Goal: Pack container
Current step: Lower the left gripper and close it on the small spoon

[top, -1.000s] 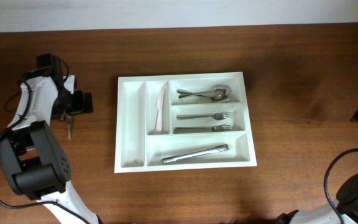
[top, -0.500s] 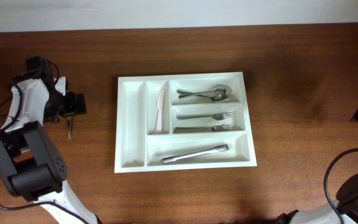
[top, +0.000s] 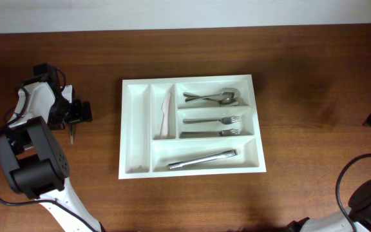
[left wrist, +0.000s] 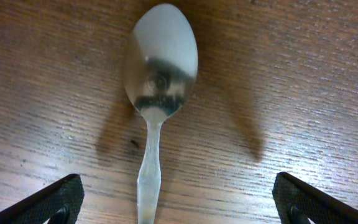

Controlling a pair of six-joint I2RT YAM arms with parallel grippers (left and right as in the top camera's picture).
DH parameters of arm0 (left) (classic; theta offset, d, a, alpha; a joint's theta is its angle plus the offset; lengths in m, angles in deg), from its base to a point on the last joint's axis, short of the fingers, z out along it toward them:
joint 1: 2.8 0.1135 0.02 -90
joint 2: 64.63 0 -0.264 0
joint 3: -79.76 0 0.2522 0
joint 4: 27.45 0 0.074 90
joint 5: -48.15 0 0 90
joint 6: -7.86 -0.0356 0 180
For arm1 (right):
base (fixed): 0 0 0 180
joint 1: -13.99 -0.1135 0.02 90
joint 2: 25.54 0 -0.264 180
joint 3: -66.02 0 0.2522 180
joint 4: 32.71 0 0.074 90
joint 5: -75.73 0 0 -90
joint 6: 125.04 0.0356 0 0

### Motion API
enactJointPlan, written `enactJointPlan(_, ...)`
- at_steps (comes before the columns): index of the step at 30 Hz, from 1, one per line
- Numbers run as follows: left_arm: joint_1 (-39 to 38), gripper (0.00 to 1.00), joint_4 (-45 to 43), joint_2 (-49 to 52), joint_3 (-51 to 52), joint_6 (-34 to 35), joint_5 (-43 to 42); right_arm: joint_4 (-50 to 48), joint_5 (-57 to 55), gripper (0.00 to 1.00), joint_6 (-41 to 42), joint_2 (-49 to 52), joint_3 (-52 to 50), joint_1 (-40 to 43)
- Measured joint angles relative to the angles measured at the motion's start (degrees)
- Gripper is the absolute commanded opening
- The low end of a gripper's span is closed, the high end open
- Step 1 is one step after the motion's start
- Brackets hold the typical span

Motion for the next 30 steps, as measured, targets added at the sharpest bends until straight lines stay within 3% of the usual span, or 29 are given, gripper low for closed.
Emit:
enactJointPlan(24, 0.0, 1.0, -2.3, 1.8, -0.5, -4.0, 1.6, 0.0, 0.0, 0.99, 0.0, 0.0, 0.0, 0.0)
enactJointPlan(26, 0.0, 0.89, -2.4, 1.8, -0.5, -4.0, 1.6, 0.0, 0.0, 0.99, 0.0, 0.0, 0.0, 0.0)
enactJointPlan(30, 0.0, 0.55, -3.0, 1.9, -0.5, -4.3, 1.4, 0.0, 0.0, 0.99, 0.0, 0.0, 0.0, 0.0)
